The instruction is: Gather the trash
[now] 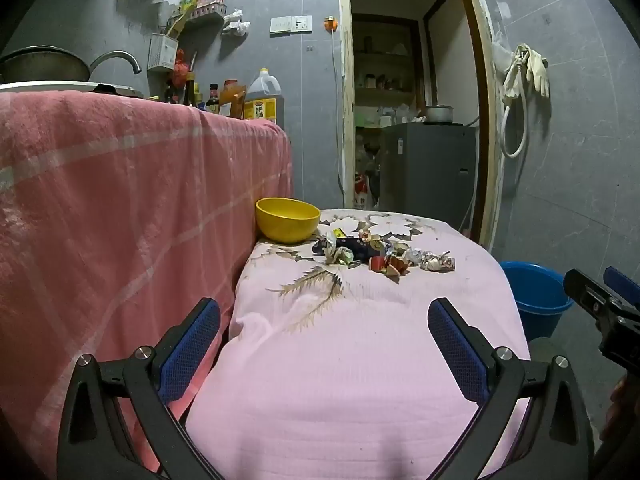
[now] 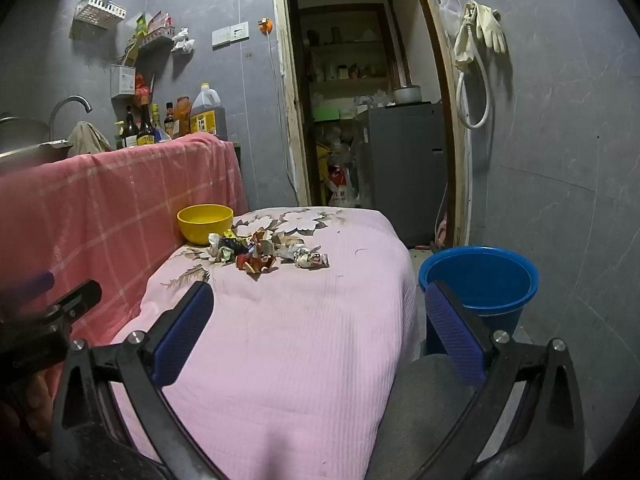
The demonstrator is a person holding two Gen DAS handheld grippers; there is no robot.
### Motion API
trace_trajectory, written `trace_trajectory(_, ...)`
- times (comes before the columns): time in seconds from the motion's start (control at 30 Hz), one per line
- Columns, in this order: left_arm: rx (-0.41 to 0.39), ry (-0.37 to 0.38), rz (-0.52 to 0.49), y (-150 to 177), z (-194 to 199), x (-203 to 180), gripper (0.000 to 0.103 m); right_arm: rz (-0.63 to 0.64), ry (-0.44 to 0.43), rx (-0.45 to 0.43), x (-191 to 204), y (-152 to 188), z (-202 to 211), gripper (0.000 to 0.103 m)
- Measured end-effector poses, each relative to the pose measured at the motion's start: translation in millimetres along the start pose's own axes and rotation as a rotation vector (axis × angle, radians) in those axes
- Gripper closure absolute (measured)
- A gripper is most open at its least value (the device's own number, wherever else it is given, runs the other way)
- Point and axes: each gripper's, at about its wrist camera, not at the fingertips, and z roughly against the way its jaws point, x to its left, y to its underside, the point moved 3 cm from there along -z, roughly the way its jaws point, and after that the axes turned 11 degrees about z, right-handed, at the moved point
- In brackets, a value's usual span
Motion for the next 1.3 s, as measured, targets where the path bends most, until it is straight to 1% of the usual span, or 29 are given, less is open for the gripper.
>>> trace_trajectory(1.3,0.028,0.008,-0.011,5.8,-3.4,-2.9,0.001,-0.006,-0.002,0.008,-0.1,3.3,-3.4,0.000)
